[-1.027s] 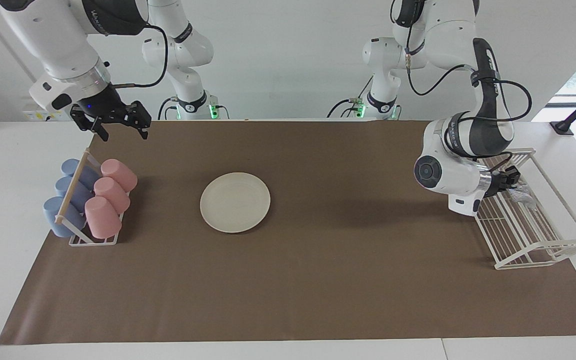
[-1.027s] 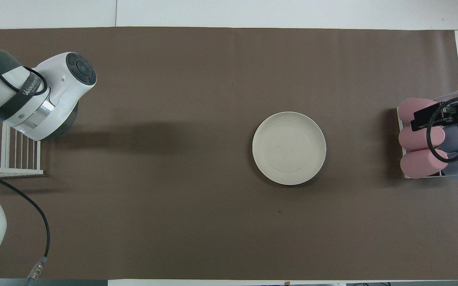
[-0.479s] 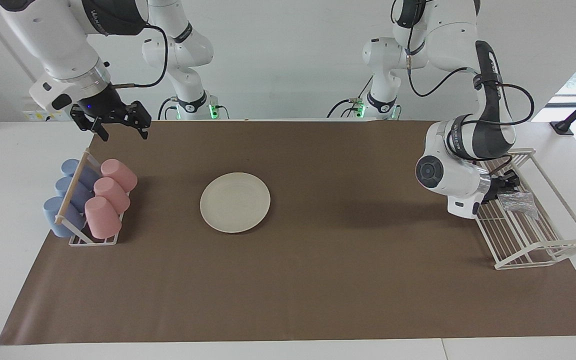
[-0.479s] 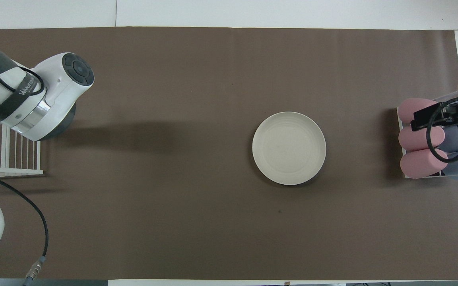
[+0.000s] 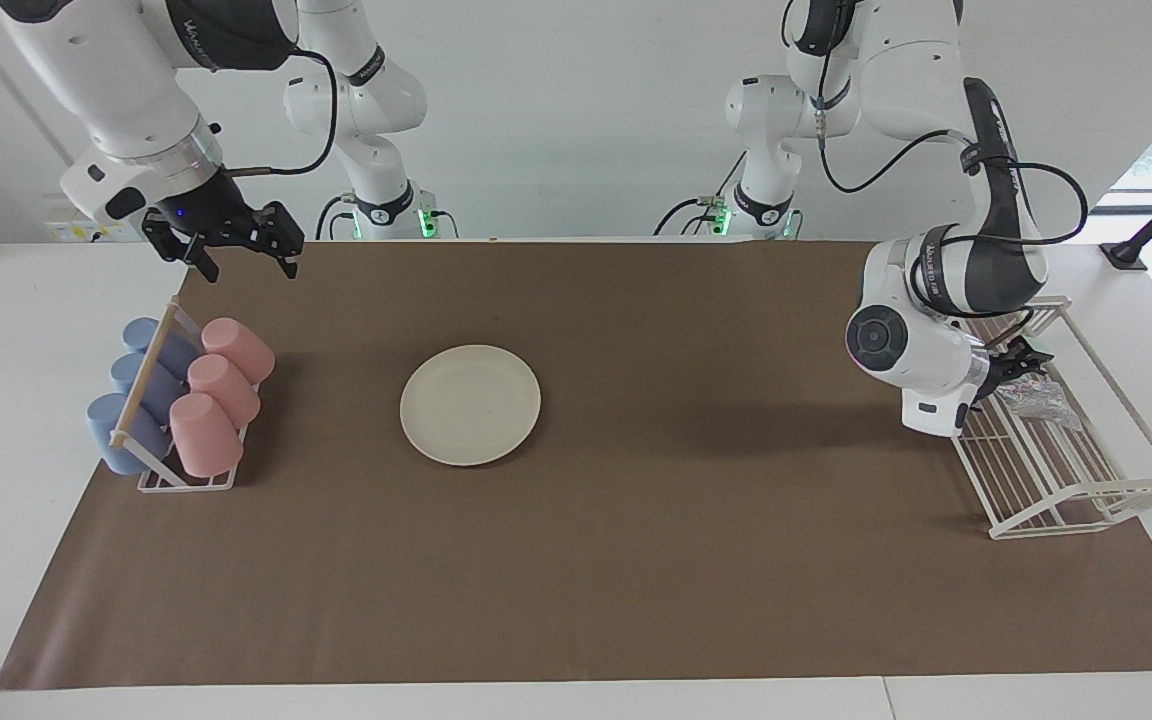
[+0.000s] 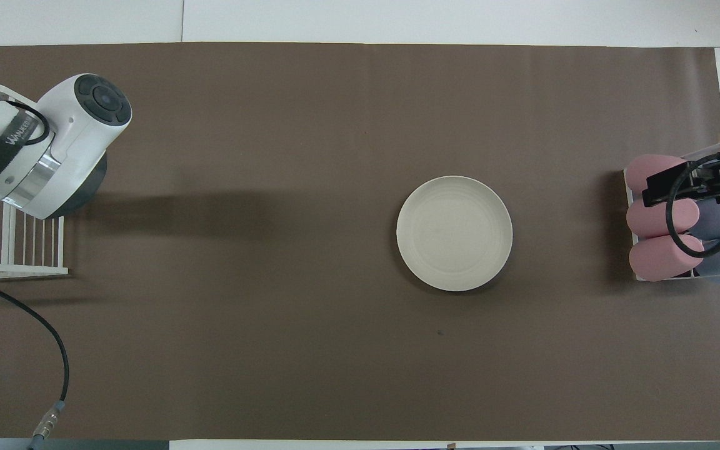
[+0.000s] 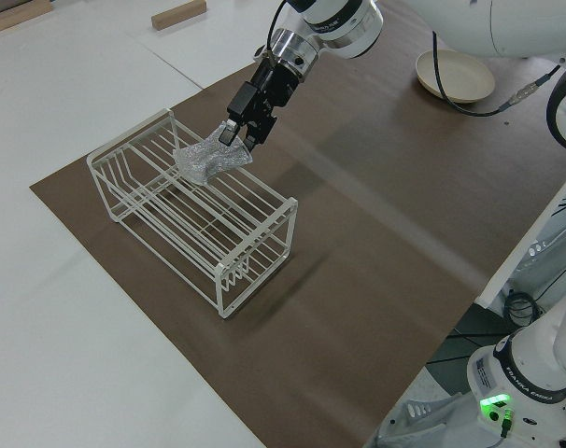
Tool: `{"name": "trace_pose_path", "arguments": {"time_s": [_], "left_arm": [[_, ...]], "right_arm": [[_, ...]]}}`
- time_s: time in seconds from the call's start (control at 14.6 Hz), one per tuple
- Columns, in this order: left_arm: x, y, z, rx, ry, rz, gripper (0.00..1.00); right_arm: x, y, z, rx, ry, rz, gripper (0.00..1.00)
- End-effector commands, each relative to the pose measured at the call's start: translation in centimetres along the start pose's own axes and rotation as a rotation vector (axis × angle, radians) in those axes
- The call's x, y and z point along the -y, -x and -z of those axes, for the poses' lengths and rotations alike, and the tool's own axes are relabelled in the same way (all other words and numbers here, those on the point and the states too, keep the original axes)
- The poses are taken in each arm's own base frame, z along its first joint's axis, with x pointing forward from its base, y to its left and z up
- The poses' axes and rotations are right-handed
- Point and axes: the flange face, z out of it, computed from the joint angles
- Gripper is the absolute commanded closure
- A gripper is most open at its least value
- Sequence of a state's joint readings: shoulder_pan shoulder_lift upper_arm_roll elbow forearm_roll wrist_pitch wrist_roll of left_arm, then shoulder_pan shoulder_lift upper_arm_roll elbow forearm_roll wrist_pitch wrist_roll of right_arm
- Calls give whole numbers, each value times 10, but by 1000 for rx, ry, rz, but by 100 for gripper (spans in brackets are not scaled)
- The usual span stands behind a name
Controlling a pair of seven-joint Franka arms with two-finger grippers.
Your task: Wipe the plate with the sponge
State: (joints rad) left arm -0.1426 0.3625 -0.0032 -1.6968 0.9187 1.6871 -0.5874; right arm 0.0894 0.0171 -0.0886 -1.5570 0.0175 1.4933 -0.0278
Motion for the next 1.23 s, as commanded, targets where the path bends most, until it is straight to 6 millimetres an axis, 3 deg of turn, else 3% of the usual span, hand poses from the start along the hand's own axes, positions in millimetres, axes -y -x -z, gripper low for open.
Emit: {"name": "trace_pose_path", "arguments": {"time_s": [0.0, 0.34, 0.55, 0.75, 1.16], "left_arm": [[42, -2, 18, 10, 139, 86, 0], [88, 3, 66, 45, 401, 147, 0], [118, 25, 95, 77, 585, 190, 0], [159, 44, 103, 102, 791, 140, 0], [208, 95, 140, 136, 906, 87, 0]], "right_arm": [[13, 5, 2, -1, 15, 1, 0], [16, 5, 3, -5, 14, -37, 0], [24, 5, 2, -5, 15, -39, 0], [24, 5, 3, -11, 15, -42, 0], [20, 2, 3, -35, 13, -46, 0]]}}
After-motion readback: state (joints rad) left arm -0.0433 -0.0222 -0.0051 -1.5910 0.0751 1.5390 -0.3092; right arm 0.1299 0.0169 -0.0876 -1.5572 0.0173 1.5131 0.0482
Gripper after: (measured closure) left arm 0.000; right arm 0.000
